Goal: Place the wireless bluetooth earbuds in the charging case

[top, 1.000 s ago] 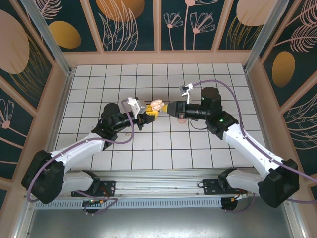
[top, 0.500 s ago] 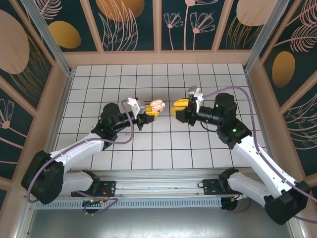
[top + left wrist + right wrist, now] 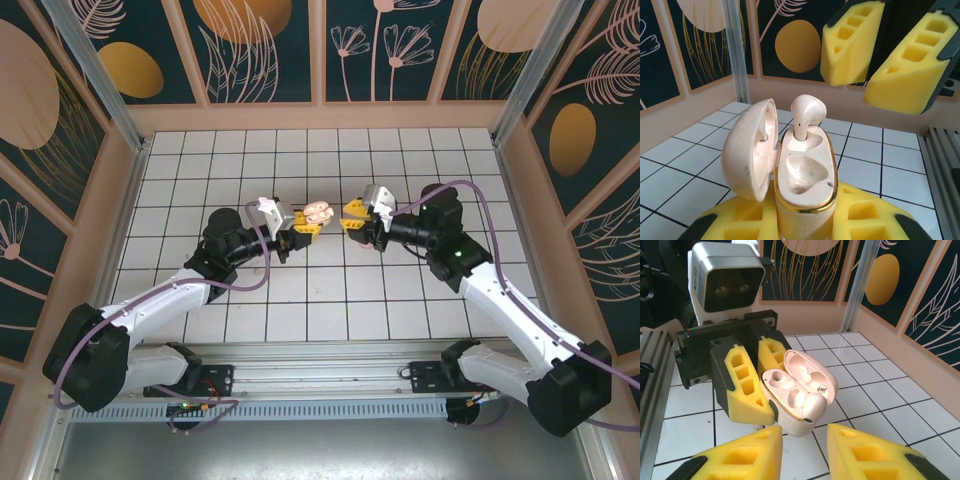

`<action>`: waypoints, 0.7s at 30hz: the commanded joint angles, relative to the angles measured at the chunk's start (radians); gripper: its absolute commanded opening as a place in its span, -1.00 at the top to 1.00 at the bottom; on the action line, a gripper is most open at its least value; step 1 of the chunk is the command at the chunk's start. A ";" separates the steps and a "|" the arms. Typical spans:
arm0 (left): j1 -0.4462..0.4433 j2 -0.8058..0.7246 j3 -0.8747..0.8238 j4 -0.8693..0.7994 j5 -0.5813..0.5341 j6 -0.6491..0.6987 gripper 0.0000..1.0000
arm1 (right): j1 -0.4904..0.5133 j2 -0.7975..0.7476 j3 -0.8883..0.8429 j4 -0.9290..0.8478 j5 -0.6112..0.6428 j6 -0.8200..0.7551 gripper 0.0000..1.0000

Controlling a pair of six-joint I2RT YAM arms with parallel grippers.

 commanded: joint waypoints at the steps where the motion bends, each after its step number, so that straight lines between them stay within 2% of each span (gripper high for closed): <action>1: -0.004 -0.018 0.032 0.019 0.022 0.021 0.70 | -0.005 0.015 0.015 0.076 -0.039 -0.032 0.41; 21: -0.005 -0.007 0.040 0.018 0.018 0.025 0.71 | 0.017 0.075 0.006 0.147 -0.103 0.017 0.53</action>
